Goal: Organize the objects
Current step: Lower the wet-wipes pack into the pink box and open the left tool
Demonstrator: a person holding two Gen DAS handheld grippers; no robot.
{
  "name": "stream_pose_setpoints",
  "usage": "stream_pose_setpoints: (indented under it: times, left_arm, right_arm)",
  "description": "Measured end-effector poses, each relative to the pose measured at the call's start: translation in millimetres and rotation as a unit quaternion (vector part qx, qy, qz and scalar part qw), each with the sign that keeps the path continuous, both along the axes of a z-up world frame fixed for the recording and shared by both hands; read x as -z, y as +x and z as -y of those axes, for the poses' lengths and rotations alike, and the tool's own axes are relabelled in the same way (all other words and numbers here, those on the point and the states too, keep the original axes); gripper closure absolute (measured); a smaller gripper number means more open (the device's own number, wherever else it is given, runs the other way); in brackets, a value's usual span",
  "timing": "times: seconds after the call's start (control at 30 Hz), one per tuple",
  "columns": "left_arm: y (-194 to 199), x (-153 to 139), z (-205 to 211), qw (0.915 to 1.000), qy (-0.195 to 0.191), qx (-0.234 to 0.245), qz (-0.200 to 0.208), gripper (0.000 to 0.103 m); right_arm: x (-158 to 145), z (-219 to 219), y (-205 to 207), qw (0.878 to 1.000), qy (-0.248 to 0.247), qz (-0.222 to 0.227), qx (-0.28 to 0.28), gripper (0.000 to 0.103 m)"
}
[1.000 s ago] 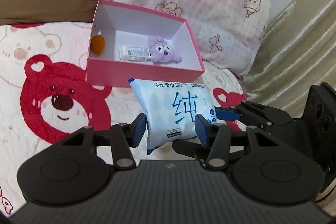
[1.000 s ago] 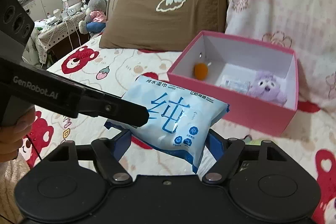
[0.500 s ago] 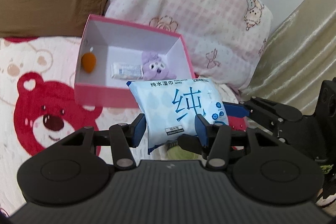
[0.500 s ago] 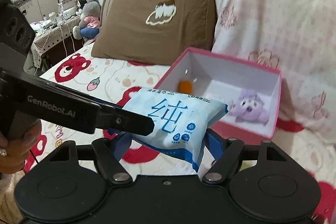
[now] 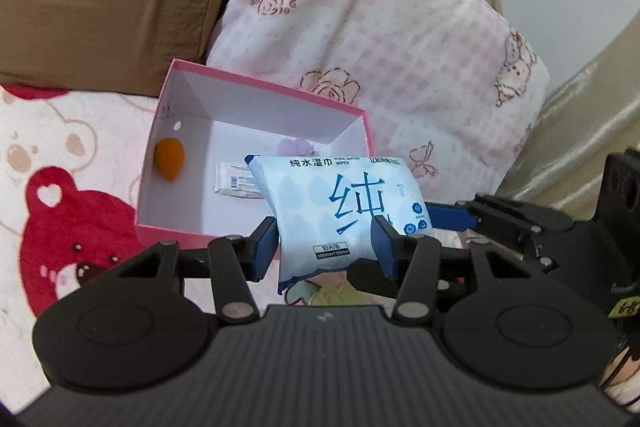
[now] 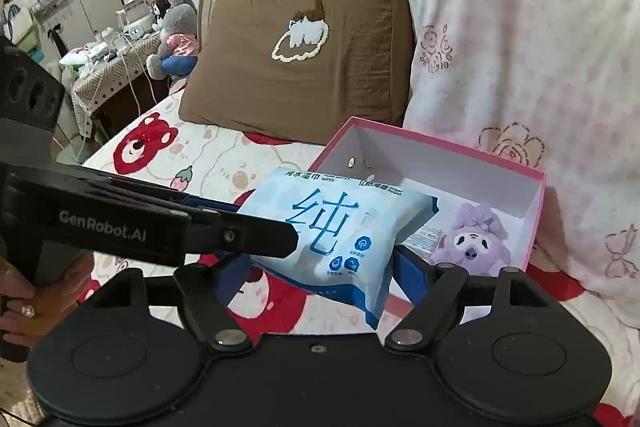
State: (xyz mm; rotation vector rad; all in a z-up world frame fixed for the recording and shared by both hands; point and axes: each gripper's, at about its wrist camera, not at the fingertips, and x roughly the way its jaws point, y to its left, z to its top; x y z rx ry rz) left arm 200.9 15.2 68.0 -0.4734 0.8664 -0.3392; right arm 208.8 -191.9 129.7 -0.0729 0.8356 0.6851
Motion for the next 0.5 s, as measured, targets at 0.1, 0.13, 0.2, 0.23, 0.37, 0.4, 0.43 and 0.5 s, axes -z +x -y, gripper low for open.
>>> stream_pose_setpoints:
  times: [0.1,0.13,0.2,0.23,0.37,0.4,0.43,0.5]
  left_arm:
    - [16.8,6.5,0.2,0.9999,-0.004,-0.002,-0.011,0.055]
    - [22.1,8.9,1.1,0.9999,-0.004,-0.002,-0.014,0.055]
    - [33.4,15.2,4.3,0.9998,0.003,0.001,-0.022,0.055]
    - [39.4,19.7,5.4,0.9996,0.005,-0.002,-0.028,0.055]
    - [60.3,41.5,8.8,0.9989,0.009,-0.006,-0.047,0.055]
    - [65.9,47.7,9.6,0.9988,0.009,-0.004,-0.049,0.055]
    - [70.9,53.7,10.5,0.9987,0.008,0.001,-0.05,0.055]
    - [79.3,63.9,11.6,0.9984,0.011,0.007,-0.055,0.055]
  right_arm:
    - [4.7,5.1,13.8,1.0,0.013,-0.013,0.011,0.021]
    - [6.9,5.6,17.8,1.0,0.013,-0.018,0.014,0.021]
    - [11.2,3.7,26.4,1.0,0.007,-0.021,0.021,0.021]
    - [14.3,2.0,30.5,1.0,0.0,-0.02,0.024,0.021]
    - [28.9,-1.5,47.6,0.999,-0.02,-0.023,0.032,0.021]
    - [33.7,-1.4,51.2,0.999,-0.021,-0.027,0.035,0.021]
    - [40.7,-1.1,56.1,0.998,-0.021,-0.03,0.043,0.021]
    - [52.1,0.3,61.7,0.998,-0.023,-0.031,0.055,0.021]
